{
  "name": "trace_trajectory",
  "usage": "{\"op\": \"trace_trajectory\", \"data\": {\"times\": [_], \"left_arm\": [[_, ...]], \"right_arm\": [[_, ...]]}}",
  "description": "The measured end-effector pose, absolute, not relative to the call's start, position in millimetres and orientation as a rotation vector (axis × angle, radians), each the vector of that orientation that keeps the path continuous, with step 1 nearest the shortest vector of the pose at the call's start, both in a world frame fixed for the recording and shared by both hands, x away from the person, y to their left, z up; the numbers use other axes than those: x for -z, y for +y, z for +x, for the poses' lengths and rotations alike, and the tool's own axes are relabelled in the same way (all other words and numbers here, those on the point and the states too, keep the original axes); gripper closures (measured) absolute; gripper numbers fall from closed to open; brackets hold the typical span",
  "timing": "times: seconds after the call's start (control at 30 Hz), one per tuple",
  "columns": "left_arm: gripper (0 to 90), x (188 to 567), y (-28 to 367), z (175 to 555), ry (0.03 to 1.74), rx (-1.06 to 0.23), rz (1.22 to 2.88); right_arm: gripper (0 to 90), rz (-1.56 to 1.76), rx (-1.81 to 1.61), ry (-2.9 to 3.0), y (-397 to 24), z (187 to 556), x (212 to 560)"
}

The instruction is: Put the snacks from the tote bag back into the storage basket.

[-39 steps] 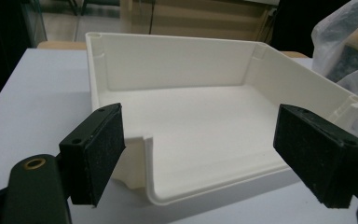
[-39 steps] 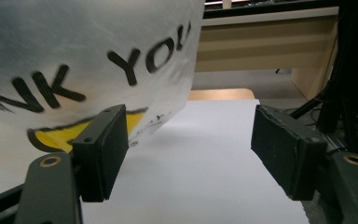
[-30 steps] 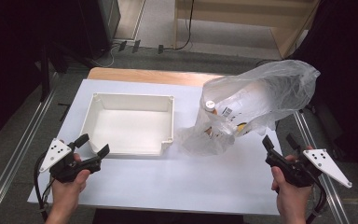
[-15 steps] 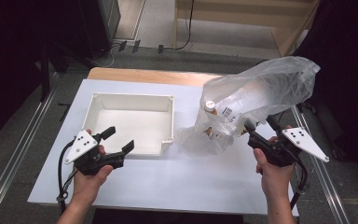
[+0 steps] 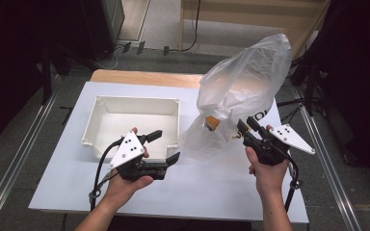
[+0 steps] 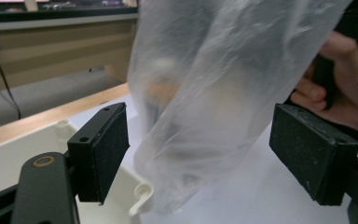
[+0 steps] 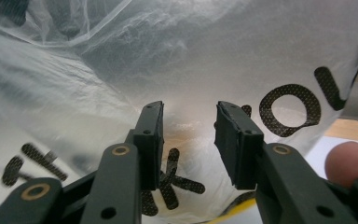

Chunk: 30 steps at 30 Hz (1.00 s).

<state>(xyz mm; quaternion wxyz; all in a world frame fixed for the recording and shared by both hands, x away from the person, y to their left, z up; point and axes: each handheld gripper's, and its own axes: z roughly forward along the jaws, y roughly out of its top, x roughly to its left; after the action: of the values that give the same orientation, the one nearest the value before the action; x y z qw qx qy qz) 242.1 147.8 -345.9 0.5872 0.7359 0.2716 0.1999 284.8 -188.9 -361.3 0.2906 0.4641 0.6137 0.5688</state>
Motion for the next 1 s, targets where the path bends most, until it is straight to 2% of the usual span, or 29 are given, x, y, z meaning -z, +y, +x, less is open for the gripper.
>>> {"op": "trace_trajectory", "data": {"times": [0.1, 0.23, 0.3, 0.43, 0.63, 0.73, 0.93, 0.97, 1.0], "left_arm": [[29.4, 347.1, 140.5, 243.9, 0.624, -0.46, 1.709], [54.7, 358.6, 127.9, 254.8, 0.615, -0.428, 1.756], [70.7, 364.4, 125.0, 261.0, 0.614, -0.358, 1.766], [89.2, 377.6, 122.0, 273.9, 0.611, -0.184, 1.795], [90.0, 395.1, 118.8, 284.0, 0.686, -0.143, 1.874], [90.0, 416.2, 123.3, 286.9, 0.763, -0.127, 1.92], [90.0, 427.8, 130.3, 286.4, 0.766, -0.118, 1.901], [88.6, 427.8, 130.3, 286.4, 0.766, -0.118, 1.901], [80.6, 424.1, 130.9, 282.5, 0.745, -0.147, 1.872]], "right_arm": [[68.4, 1.225, -1.537, 1.675, -184.4, 286.1, 363.1], [76.0, 1.179, -1.535, 1.711, -176.6, 286.0, 367.5], [80.2, 1.187, -1.532, 1.713, -175.4, 286.5, 370.1], [86.4, 1.219, -1.526, 1.724, -175.5, 290.1, 378.0], [87.0, 1.294, -1.493, 1.72, -178.5, 296.7, 390.0], [85.1, 1.368, -1.474, 1.724, -182.2, 303.3, 398.1], [83.3, 1.495, -1.436, 1.714, -186.2, 315.7, 418.6], [83.3, 1.495, -1.436, 1.714, -186.2, 315.7, 418.6], [80.5, 1.513, -1.448, 1.724, -186.5, 316.8, 422.9]]}}
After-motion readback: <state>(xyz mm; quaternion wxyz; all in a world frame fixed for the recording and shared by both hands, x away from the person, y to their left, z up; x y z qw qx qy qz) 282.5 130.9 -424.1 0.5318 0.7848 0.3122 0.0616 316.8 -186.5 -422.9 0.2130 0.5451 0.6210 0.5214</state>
